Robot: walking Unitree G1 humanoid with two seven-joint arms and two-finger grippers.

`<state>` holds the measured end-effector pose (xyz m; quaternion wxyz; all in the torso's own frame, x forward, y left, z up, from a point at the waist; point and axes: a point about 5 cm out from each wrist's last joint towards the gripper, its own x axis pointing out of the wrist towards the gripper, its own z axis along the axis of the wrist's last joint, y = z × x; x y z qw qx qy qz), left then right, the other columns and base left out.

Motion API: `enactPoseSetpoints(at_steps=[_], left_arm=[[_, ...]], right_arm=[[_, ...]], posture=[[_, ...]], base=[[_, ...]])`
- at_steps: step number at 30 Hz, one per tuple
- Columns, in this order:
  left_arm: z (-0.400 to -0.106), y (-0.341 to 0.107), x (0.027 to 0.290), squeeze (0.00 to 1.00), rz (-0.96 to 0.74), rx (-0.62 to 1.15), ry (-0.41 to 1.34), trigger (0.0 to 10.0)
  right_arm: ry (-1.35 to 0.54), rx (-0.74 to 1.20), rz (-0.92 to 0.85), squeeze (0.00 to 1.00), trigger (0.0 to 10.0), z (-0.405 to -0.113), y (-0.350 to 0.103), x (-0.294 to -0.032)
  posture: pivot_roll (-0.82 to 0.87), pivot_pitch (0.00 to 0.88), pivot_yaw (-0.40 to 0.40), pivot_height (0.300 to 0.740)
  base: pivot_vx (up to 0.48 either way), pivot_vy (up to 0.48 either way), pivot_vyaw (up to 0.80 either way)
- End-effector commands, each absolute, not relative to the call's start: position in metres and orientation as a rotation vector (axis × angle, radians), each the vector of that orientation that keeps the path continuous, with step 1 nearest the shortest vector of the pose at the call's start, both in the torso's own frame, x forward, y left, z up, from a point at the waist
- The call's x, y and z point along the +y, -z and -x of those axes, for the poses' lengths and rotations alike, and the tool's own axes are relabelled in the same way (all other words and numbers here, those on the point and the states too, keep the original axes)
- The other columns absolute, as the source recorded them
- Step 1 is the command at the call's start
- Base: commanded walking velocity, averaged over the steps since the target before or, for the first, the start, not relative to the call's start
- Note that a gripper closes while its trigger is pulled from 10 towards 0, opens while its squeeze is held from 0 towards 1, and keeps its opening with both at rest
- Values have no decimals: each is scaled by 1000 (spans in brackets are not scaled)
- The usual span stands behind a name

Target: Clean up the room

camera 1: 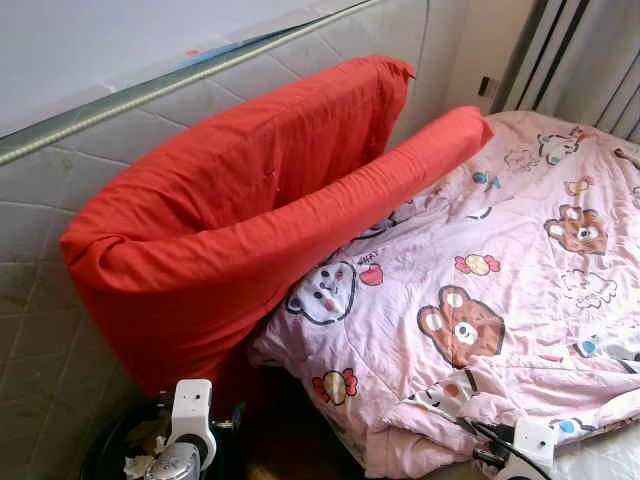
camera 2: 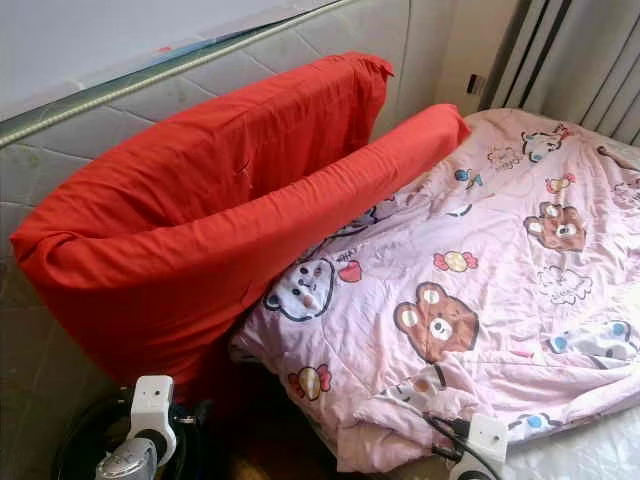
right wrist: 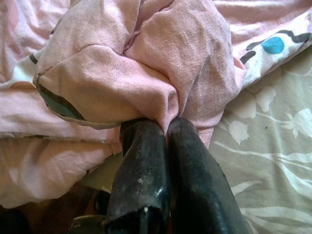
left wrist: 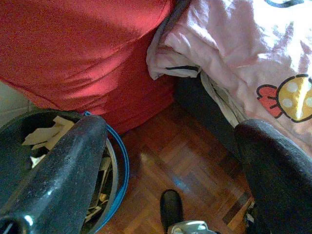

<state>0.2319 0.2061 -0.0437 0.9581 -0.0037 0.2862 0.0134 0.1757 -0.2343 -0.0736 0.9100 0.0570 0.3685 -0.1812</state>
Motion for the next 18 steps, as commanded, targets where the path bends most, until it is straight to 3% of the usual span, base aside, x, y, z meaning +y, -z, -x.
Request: enactPoseSetpoints(at_steps=[1, 18], left_arm=[[-225, 47, 212, 0, 5, 603, -41, 10000], [-226, 46, 212, 0, -2, 597, -29, 10000]], right_arm=[[372, 780, -120, 0, 10000, -171, 77, -231], [370, 779, -117, 0, 10000, -171, 77, -228]], posture=[[80, 54, 23, 740], [79, 48, 30, 740]], base=[[0, 0, 0], [0, 0, 0]])
